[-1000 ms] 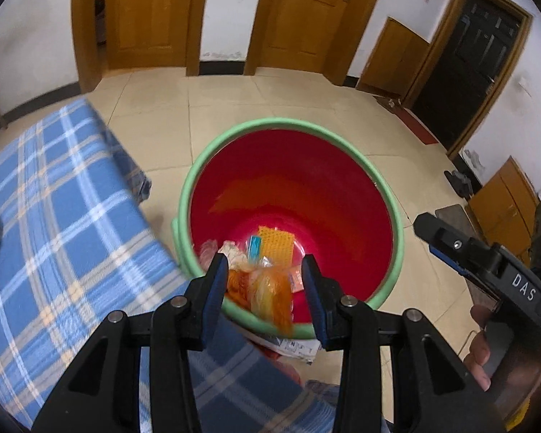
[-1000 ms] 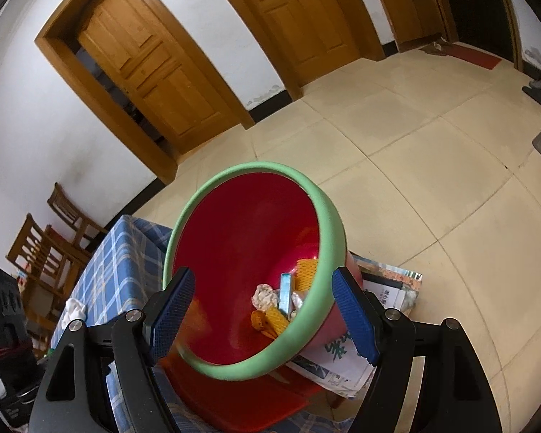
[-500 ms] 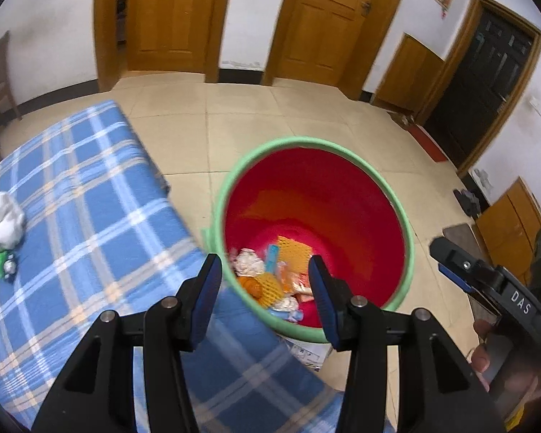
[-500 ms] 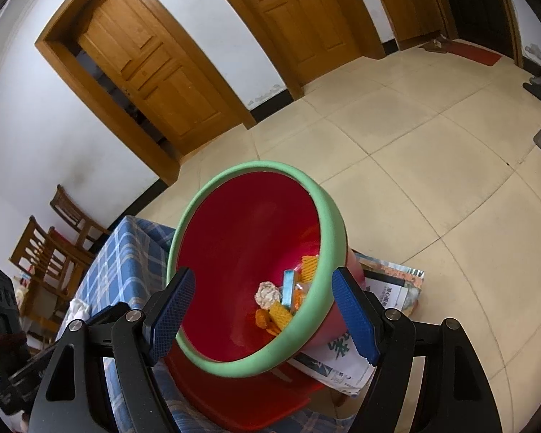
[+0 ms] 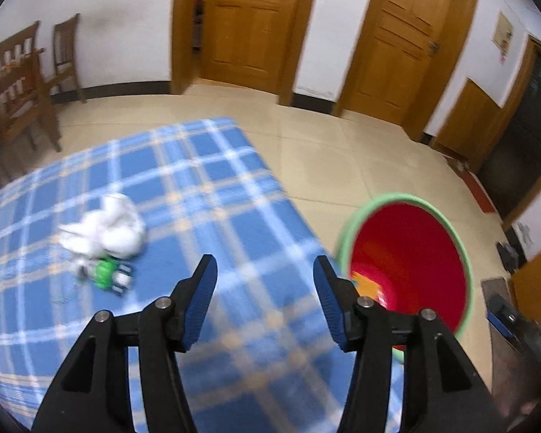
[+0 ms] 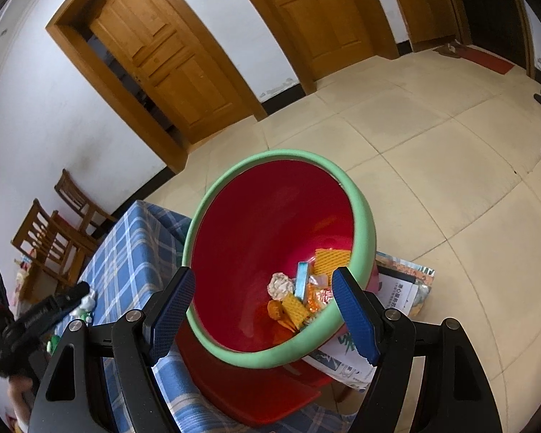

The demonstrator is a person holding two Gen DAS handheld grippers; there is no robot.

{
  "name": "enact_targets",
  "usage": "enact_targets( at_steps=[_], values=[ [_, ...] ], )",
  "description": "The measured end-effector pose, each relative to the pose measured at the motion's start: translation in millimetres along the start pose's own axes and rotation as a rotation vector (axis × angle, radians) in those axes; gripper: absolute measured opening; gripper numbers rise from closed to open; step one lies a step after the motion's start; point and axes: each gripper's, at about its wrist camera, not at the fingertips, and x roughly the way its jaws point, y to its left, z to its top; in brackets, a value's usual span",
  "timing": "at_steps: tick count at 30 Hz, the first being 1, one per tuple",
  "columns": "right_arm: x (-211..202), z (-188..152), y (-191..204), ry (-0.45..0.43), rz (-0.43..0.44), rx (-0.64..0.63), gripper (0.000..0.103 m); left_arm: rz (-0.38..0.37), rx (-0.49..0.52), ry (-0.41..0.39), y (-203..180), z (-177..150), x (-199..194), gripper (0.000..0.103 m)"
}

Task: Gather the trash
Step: 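Move the left tool to the white cloth toy and grasp it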

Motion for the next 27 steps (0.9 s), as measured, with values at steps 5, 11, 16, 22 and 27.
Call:
enact_targets(
  at_steps=[5,11,16,22,27],
  values=[
    [2,0,7,0.006,-0.007,-0.019,0.079,0.107,-0.029,-0.017,39,14,12,0.065],
    [8,2,12,0.02,-0.021,-0.03,0.079,0.252,-0.063,0.005,78,19,30,0.071],
    [12,2,15,0.029,-0.033,-0.034,0.079,0.288,-0.104,0.049,97,19,46,0.071],
    [15,2,18,0.036,-0.041,-0.041,0.079,0.281,-0.11,0.056,105,17,53,0.05],
    [19,0,21,0.047,-0.036,-0.037,0.079,0.235,-0.135,0.054,111,13,50,0.036]
  ],
)
